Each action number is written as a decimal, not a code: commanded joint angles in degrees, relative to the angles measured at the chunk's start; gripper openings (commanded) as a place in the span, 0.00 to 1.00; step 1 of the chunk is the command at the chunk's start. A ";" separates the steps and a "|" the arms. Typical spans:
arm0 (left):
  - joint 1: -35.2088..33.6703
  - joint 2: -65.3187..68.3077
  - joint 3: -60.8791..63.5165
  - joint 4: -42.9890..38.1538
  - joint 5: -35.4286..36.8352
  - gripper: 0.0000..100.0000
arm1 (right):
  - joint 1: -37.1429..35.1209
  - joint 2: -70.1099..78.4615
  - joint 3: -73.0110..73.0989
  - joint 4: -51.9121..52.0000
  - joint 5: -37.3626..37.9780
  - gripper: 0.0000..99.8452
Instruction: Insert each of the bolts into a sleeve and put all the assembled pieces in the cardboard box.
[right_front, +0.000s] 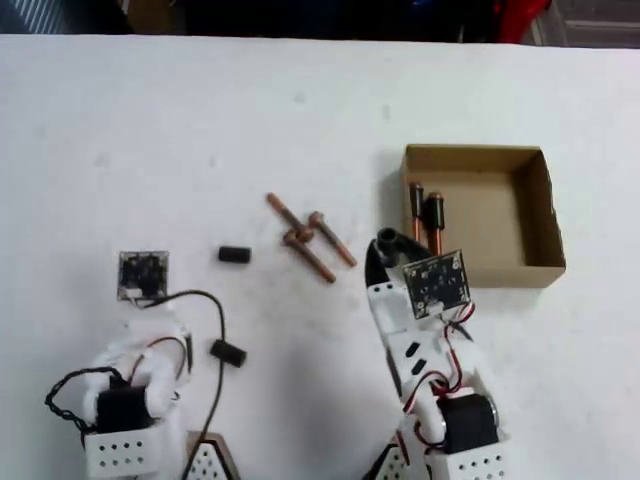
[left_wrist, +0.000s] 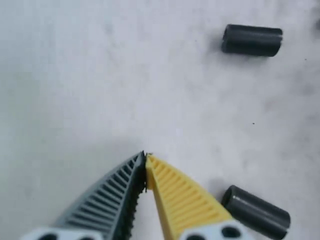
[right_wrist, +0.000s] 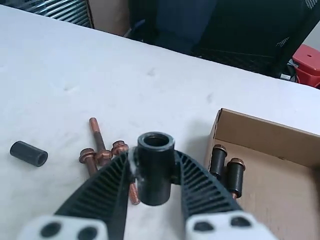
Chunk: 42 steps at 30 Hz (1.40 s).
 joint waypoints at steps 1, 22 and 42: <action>2.77 -0.48 -0.18 -2.02 -0.53 0.02 | 0.66 -0.66 3.16 -7.25 -0.62 0.02; 10.77 -0.22 -15.38 -3.96 -1.23 0.02 | 0.84 -0.66 12.75 -19.82 -0.62 0.02; 16.57 16.57 -31.30 -1.14 3.69 0.02 | 3.47 -0.66 12.75 -23.69 -0.62 0.02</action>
